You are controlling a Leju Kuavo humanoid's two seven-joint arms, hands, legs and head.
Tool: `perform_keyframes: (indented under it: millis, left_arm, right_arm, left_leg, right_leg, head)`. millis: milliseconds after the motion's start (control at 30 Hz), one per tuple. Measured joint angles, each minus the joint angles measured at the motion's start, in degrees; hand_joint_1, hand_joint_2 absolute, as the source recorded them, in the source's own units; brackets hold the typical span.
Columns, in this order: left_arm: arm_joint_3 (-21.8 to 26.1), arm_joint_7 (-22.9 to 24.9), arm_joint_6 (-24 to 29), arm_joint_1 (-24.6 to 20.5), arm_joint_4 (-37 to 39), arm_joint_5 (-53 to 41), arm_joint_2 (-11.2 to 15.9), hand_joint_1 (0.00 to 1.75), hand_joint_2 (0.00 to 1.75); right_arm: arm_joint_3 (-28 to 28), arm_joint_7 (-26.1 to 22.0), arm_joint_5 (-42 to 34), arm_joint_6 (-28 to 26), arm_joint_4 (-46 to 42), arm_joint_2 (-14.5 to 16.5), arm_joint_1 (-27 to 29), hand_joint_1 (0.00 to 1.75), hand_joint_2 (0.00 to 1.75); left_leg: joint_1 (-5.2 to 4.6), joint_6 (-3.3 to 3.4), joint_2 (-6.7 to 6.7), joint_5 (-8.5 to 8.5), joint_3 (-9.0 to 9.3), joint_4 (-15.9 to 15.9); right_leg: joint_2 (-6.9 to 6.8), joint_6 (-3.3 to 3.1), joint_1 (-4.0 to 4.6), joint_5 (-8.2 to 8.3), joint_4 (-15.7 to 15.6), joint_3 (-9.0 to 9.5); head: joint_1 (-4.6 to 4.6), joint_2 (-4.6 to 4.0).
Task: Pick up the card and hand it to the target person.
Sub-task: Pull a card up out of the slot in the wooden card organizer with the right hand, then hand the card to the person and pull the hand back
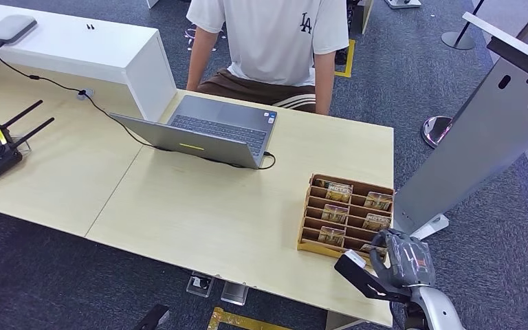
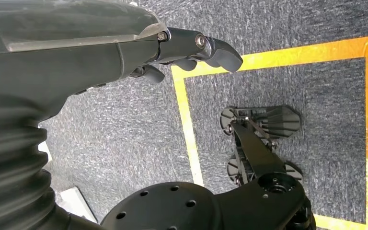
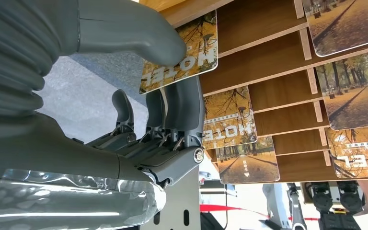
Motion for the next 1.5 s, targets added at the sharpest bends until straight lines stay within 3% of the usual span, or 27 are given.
perform_keyframes:
  millis: [100, 233, 500, 833, 967, 1267, 1500]
  left_arm:
    - [0.0, 0.0, 0.0, 0.0, 0.0, 0.0, 0.0, 0.0, 1.75]
    - [-1.0, -1.1, -1.1, -0.2, -0.2, -0.6, 0.3, 0.0, 1.75]
    - [-1.9, -3.1, -1.4, -0.6, -0.2, -0.9, 0.7, 0.0, 1.75]
    - [-1.6, -3.6, -1.5, -0.6, -0.1, 0.0, 0.8, 0.0, 1.75]
    - [-1.5, -3.5, -0.9, -0.4, -0.1, 0.5, 0.8, 0.0, 1.75]
    - [-1.1, -3.0, -0.9, 0.5, 0.1, 2.5, 0.9, 0.0, 1.75]
    - [-1.5, -3.1, -0.6, 0.7, 0.0, 3.6, 0.5, 0.0, 1.75]
  right_arm:
    - [0.0, 0.0, 0.0, 0.0, 0.0, 0.0, 0.0, 1.2, 1.75]
    - [-0.2, -0.3, -0.2, 0.0, 0.6, 0.2, -0.2, 1.46, 1.75]
    - [-0.5, -0.4, -0.2, -0.2, 0.4, 0.0, 0.0, 1.72, 1.75]
    - [-0.9, -0.7, -0.1, -0.7, -0.4, -0.1, 0.0, 1.75, 1.75]
    - [-3.4, -1.2, -1.6, -1.0, -6.1, -1.0, 0.4, 1.75, 1.75]
    - [-16.2, -6.0, -21.8, 4.0, -29.4, -5.1, 1.5, 1.75, 1.75]
    - [-20.9, -12.4, -43.8, 4.9, -37.0, -6.0, 1.1, 1.75, 1.75]
  left_leg:
    - [0.0, 0.0, 0.0, 0.01, 0.0, 0.0]
    - [0.0, 0.0, 0.01, 0.02, -0.01, 0.0]
    - [0.01, 0.0, -0.02, 0.01, -0.01, 0.0]
    - [0.0, -0.01, 0.0, 0.02, 0.01, 0.0]
    - [-0.01, 0.0, 0.04, 0.01, -0.02, 0.0]
    - [-0.1, 0.02, -0.02, -0.06, -0.25, 0.2]
    - [-0.08, 0.01, -0.12, -0.04, -0.21, 0.2]
  right_leg:
    - [0.01, 0.0, 0.0, 0.0, 0.0, 0.0]
    - [0.02, 0.0, 0.0, 0.02, 0.0, -0.02]
    - [-0.03, 0.0, 0.01, 0.0, 0.0, 0.0]
    - [0.01, -0.01, 0.0, 0.02, 0.0, 0.0]
    - [0.05, -0.01, 0.0, 0.02, 0.0, -0.04]
    - [-0.01, 0.01, -0.1, -0.1, 0.3, -0.28]
    - [-0.11, 0.01, -0.08, -0.1, 0.2, -0.21]
  head:
    - [0.0, 0.0]
    - [0.0, 0.0]
    - [0.0, 0.0]
    - [0.0, 0.0]
    - [0.0, 0.0]
    - [0.0, 0.0]
    - [0.0, 0.0]
